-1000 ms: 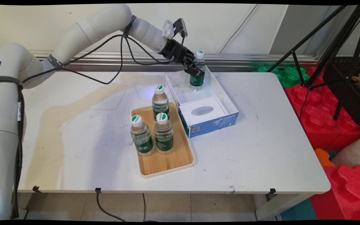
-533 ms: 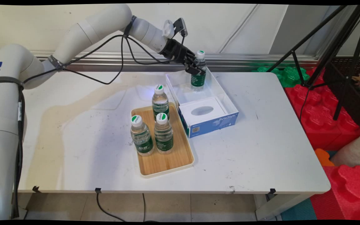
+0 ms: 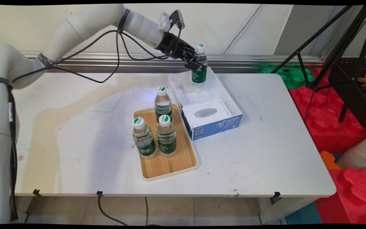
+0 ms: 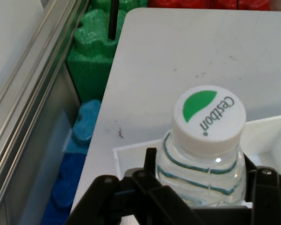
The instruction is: Place the picked object on the tray
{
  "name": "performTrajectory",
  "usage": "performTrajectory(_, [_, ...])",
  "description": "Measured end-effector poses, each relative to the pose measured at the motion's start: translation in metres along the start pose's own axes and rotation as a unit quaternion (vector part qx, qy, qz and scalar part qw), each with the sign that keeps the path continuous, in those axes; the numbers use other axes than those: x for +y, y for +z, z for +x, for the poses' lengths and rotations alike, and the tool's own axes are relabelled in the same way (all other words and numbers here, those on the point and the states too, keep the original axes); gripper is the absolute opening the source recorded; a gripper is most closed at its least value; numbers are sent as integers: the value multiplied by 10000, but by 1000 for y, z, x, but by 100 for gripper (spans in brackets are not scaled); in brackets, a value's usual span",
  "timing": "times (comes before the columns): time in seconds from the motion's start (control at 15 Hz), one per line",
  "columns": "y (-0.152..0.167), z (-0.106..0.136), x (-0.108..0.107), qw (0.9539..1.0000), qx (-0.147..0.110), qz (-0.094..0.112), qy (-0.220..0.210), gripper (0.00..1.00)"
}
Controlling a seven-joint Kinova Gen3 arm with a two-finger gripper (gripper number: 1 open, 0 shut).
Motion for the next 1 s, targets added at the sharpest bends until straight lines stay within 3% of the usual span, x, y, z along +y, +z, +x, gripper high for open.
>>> performTrajectory(1.0, [-137,26,41,9995,290,70,63,0])
